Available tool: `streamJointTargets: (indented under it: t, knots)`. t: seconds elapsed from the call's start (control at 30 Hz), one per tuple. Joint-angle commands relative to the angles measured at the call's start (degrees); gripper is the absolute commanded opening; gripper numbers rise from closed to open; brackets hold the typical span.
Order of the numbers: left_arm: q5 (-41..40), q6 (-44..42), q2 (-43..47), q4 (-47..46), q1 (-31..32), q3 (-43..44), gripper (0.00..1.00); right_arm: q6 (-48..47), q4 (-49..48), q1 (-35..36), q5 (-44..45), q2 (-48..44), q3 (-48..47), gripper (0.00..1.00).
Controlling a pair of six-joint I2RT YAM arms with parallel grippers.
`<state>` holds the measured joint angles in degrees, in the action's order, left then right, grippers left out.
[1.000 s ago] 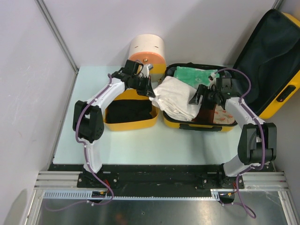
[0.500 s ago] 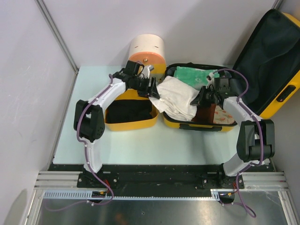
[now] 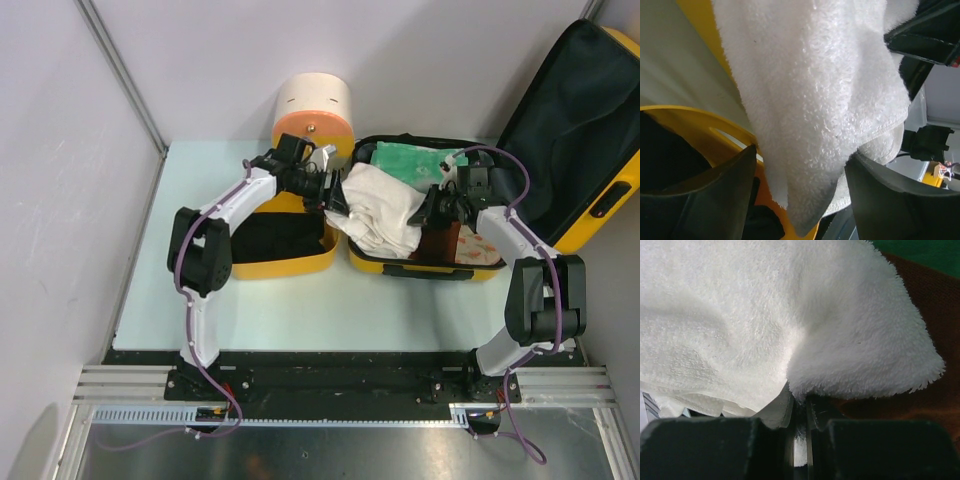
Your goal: Open, take out, and arrange the luggage
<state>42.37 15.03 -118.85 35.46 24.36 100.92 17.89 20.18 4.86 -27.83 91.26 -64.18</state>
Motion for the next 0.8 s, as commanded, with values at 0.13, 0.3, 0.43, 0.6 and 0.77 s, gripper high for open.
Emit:
streamJointTargets:
  t: [0.13,0.3,0.43,0.6,0.77]
  knots:
    - [11.6,2.5,5.5,-1.8,-2.1,0.0,1.0,-6.3,1.5,-1.3,0.7,-1.4,-0.8,0.0]
    - [13.9,7.9,1.5,-2.9,-1.6,3.5,1.0,-7.0,1.1,-1.0,0.0,-1.0,-0.9,0.0]
    - [13.2,9.3,0.2,-3.9,-1.5,4.5,1.0,-7.2,0.6,-1.1,-0.1,-1.0,-0.8,0.0]
    - [10.0,10.7,-1.4,-4.8,-1.3,4.5,0.85,-7.8,0.6,-0.5,-0.1,-1.0,-0.9,0.0]
    - [6.7,10.4,-1.9,-5.0,-0.7,4.5,0.53,-7.6,0.6,-0.6,0.2,-0.4,-0.9,0.01]
